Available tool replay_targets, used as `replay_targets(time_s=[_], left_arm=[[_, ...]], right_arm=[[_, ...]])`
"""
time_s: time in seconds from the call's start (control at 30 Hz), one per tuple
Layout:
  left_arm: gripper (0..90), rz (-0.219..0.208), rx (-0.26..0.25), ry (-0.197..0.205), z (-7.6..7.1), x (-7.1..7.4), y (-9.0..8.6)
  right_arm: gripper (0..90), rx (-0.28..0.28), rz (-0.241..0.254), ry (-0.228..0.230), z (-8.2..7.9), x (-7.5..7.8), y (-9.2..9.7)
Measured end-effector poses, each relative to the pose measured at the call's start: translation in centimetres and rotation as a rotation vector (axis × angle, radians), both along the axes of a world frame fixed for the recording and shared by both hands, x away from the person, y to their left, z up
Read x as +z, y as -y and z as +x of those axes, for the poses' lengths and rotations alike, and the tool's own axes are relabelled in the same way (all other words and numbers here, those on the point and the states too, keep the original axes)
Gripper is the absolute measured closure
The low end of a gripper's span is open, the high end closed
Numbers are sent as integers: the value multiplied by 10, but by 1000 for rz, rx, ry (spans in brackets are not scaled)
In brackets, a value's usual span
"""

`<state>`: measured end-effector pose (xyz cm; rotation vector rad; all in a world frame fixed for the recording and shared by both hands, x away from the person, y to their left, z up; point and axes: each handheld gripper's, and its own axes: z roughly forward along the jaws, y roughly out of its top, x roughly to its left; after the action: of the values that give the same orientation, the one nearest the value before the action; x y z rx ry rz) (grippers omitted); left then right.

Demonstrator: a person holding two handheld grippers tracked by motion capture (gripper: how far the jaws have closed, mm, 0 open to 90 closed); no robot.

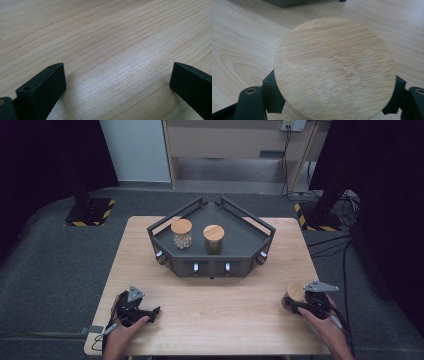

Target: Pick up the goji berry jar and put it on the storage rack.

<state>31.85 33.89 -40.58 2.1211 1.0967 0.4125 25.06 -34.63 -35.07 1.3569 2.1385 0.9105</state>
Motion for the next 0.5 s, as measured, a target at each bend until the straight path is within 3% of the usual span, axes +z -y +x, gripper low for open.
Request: replay_targets(time_s=[0.27,0.5], left_arm=[[0,0,0,0,0,0,0],[0,0,0,0,0,0,0]], right_arm=[[261,-4,13,-3,0,3,-1],[261,12,15,8,-3,16,-4]])
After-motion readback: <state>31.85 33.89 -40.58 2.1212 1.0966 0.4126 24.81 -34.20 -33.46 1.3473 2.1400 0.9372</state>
